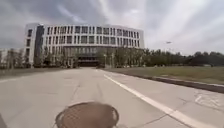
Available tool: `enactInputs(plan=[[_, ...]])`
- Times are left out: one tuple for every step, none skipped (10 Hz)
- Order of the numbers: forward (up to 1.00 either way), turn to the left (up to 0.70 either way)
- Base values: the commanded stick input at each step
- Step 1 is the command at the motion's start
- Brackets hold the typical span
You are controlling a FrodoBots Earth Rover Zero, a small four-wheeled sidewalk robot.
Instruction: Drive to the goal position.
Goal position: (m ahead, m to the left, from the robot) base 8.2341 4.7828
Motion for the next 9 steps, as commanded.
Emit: enactInputs(plan=[[0.70, 0.00], [0.70, 0.00], [0.70, 0.00], [0.70, 0.00], [0.70, 0.00], [0.70, 0.00], [0.70, 0.00], [0.70, 0.00], [0.70, 0.00]])
